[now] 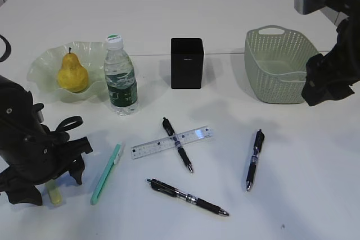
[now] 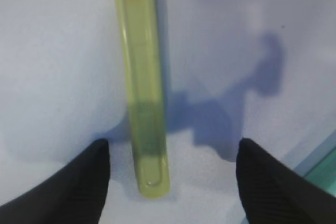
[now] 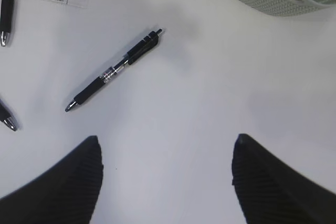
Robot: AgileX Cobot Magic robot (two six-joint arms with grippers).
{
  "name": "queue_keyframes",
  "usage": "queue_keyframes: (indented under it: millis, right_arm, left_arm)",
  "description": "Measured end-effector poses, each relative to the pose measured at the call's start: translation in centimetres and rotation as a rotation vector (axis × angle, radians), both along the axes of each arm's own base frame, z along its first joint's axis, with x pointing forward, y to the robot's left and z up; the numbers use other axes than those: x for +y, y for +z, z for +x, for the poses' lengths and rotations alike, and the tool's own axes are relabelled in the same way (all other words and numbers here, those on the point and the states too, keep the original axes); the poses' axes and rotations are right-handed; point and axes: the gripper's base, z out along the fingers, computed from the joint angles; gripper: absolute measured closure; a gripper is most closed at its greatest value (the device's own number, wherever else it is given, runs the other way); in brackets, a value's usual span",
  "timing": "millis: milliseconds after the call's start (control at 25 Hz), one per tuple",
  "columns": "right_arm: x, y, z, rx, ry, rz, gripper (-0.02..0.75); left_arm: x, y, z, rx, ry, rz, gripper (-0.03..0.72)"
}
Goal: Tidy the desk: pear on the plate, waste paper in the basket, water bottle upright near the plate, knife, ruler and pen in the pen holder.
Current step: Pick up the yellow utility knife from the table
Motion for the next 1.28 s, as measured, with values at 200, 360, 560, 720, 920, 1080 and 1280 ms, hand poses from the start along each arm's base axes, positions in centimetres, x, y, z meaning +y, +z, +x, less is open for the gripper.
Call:
queue_keyframes:
  millis: [200, 360, 560, 720, 920, 1080, 1280]
  right_arm:
    - [0.0, 0.0, 0.0, 0.0, 0.0, 0.0, 0.17]
    - [0.0, 0.0, 0.0, 0.0, 0.0, 0.0, 0.171]
    - [0.0, 0.0, 0.0, 0.0, 0.0, 0.0, 0.171]
    - [0.0, 0.0, 0.0, 0.0, 0.0, 0.0, 0.171]
    - [0.0, 0.0, 0.0, 0.0, 0.0, 0.0, 0.171]
    - [0.0, 0.0, 0.0, 0.0, 0.0, 0.0, 0.171]
    - [0.0, 0.0, 0.0, 0.004, -0.001, -0.001, 0.171]
  left_arm:
    - [0.5, 0.0, 0.1, 0.012, 0.029, -0.003, 0.151]
    - [1.2, 0.0, 0.1, 0.04, 0.04, 0.006, 0.151]
    - [1.2, 0.0, 0.1, 0.045, 0.021, 0.009, 0.151]
    - [1.2, 0.0, 0.1, 0.047, 0.016, 0.01, 0.189]
    - [1.3, -0.1, 0.0, 0.062, 0.018, 0.016, 0.321]
    - [1.3, -0.2, -0.1, 0.07, 0.017, 0.019, 0.419]
    - [1.4, -0.2, -0.1, 0.069, 0.009, 0.027, 0.496]
